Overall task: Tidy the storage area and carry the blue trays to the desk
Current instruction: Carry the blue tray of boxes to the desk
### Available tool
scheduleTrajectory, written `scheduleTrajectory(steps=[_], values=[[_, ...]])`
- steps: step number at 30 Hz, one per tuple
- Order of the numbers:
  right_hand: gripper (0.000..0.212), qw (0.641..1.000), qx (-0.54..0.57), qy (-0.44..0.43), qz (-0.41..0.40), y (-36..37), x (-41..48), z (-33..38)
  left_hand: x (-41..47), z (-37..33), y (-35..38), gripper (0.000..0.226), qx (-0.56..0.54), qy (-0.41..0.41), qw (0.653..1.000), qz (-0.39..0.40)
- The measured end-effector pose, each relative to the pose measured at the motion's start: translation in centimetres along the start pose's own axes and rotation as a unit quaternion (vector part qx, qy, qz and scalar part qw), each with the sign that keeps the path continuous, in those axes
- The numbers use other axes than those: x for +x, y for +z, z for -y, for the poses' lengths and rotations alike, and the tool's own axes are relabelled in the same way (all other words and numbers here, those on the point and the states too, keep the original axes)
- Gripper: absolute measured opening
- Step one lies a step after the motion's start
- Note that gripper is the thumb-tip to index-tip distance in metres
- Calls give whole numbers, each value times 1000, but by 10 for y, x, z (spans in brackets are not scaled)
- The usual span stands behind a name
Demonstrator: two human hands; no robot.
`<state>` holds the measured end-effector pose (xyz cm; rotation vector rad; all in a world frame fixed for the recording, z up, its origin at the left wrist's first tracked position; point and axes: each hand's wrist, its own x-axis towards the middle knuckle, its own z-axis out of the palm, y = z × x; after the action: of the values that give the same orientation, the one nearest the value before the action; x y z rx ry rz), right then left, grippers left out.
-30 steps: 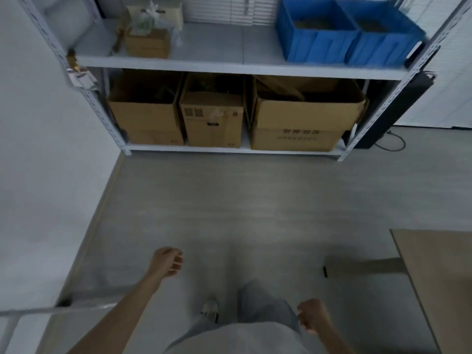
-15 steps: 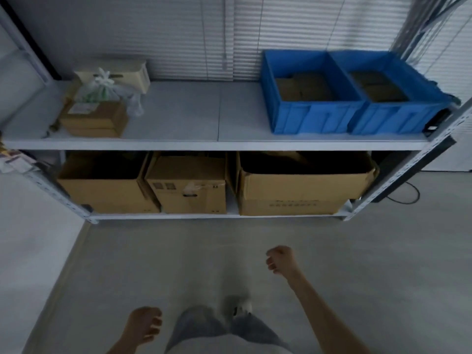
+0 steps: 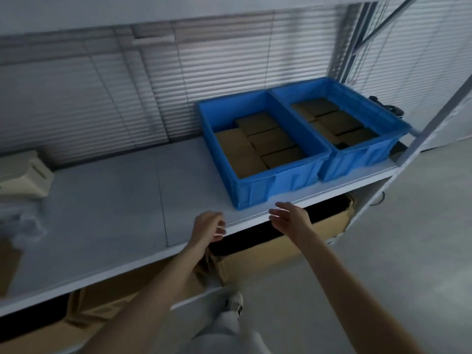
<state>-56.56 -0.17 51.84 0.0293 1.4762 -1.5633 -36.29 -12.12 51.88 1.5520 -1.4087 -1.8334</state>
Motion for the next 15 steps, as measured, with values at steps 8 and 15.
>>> scheduleTrajectory(steps=[8,15], values=[[43,990,69,18,-121,48,82,72,101,-104,49,67,35,82,996,2],[32,982,77,11,-174,55,109,85,113,-94,63,83,172,161,969,-81]])
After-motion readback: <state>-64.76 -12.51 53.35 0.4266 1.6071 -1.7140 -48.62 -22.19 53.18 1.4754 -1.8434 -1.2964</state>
